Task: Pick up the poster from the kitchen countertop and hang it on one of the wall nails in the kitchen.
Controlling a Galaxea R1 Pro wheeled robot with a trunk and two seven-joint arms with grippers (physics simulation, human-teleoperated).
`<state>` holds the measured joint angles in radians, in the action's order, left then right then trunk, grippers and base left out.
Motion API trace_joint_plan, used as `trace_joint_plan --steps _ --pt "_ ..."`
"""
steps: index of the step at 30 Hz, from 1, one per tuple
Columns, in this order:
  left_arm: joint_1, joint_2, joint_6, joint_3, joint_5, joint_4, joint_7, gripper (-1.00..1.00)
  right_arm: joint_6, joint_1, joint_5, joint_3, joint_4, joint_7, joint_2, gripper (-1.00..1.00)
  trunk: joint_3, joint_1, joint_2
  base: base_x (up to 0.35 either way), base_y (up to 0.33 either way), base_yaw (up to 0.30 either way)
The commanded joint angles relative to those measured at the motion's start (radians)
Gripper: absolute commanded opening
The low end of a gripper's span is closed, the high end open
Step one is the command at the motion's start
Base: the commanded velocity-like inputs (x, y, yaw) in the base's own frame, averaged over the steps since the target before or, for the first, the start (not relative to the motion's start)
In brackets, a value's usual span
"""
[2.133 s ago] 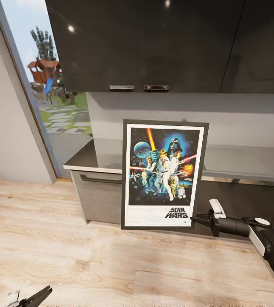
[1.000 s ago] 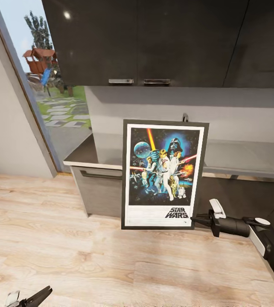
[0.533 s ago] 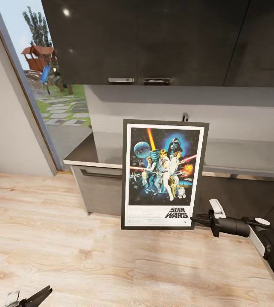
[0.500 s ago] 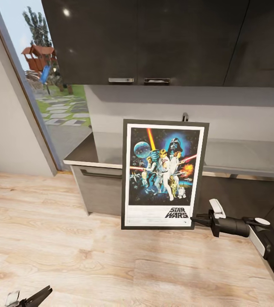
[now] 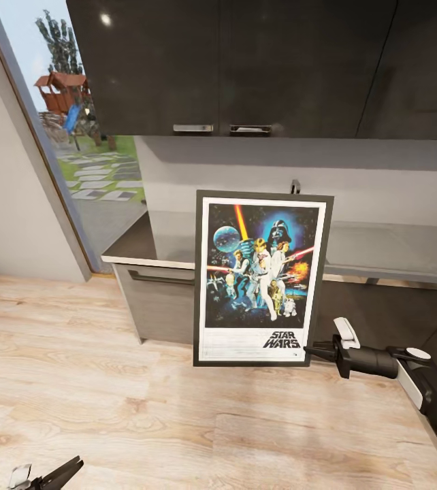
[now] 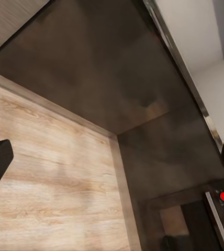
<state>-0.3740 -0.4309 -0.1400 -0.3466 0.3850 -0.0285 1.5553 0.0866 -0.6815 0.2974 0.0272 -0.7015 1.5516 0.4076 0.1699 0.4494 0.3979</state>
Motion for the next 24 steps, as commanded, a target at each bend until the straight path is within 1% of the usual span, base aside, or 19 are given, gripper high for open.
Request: trace_joint_plan --steps 1,18,20,24 --pt "-0.001 0.0 -0.01 -0.005 -0.003 0.001 0.002 1.0 0.013 -0.001 0.006 0.003 0.0 0.005 0.001 -1.0 0.002 0.001 0.002 0.0 0.0 0.0" --pt "-0.001 0.0 -0.01 -0.005 -0.003 0.001 0.002 1.0 0.011 0.0 0.006 0.003 0.0 0.005 0.001 -1.0 -0.001 0.001 0.002 0.0 0.002 0.0" --pt "-0.001 0.0 -0.01 -0.005 -0.003 0.001 0.002 1.0 0.011 0.0 0.005 0.003 0.0 0.005 0.001 -1.0 -0.003 0.001 0.002 0.007 0.081 0.0" --pt "-0.001 0.0 -0.01 -0.005 -0.003 0.001 0.002 1.0 0.01 0.0 0.005 0.003 0.0 0.005 0.001 -1.0 -0.009 0.001 0.002 0.05 0.205 0.0"
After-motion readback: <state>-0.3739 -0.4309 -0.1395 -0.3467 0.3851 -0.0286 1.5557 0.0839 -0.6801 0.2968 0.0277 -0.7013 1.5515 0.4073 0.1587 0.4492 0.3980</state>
